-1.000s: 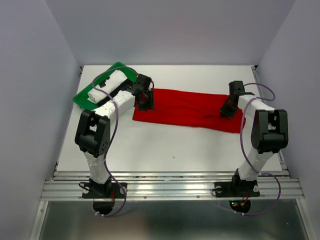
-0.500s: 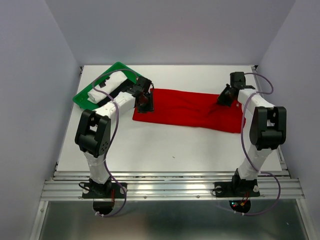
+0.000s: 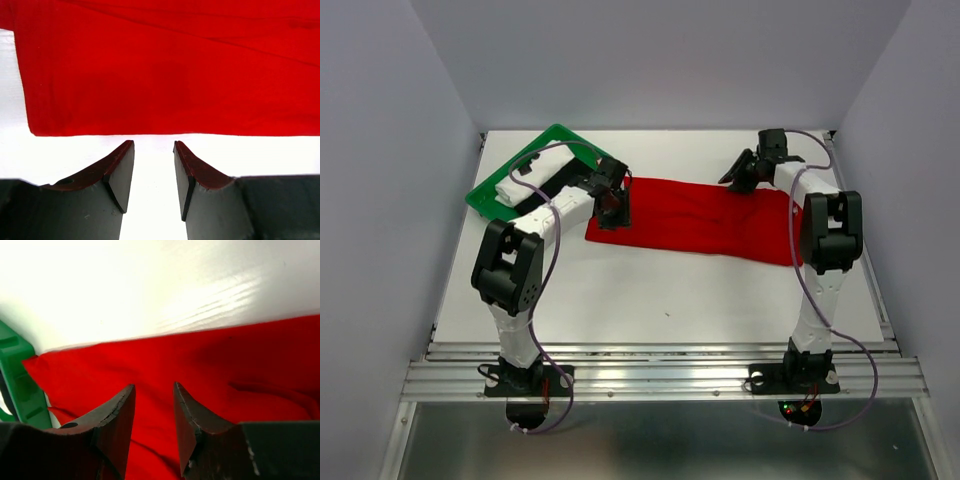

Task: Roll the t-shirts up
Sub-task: Fold the T-shirt at the center of the board.

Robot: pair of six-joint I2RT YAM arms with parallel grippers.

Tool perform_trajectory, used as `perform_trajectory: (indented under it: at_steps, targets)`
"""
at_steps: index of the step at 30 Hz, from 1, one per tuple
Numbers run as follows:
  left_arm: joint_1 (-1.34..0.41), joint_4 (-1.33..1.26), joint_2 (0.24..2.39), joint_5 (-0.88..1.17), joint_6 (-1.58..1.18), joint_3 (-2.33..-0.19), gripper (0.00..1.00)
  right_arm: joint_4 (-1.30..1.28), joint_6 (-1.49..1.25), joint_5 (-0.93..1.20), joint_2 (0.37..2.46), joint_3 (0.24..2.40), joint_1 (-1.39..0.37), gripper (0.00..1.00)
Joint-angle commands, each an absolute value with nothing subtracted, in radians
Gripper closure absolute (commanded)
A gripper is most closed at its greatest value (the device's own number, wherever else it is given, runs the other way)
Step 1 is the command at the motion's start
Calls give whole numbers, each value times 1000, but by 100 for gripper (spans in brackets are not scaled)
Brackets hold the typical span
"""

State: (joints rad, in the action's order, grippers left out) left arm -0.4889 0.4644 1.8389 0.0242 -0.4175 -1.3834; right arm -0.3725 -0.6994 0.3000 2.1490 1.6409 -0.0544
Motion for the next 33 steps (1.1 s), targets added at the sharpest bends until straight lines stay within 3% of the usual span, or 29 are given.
perform_trajectory:
  at_steps: [1,10,18,33]
  targets:
    - [-502,471,1813,11,-425,-1381,52,-324,-684,313,2089,1701,-48,58]
    - [-523,477,1861,14,-414,-1442,52,-534,-539,71,2032,1689,-58,64]
    - [-535,474,1871,18,-419,-1447,52,-626,-489,-118,2118,1759,-127,58]
    - [-535,462,1862,14,-413,-1413,52,-650,-512,-261,2201,1815,-166,60]
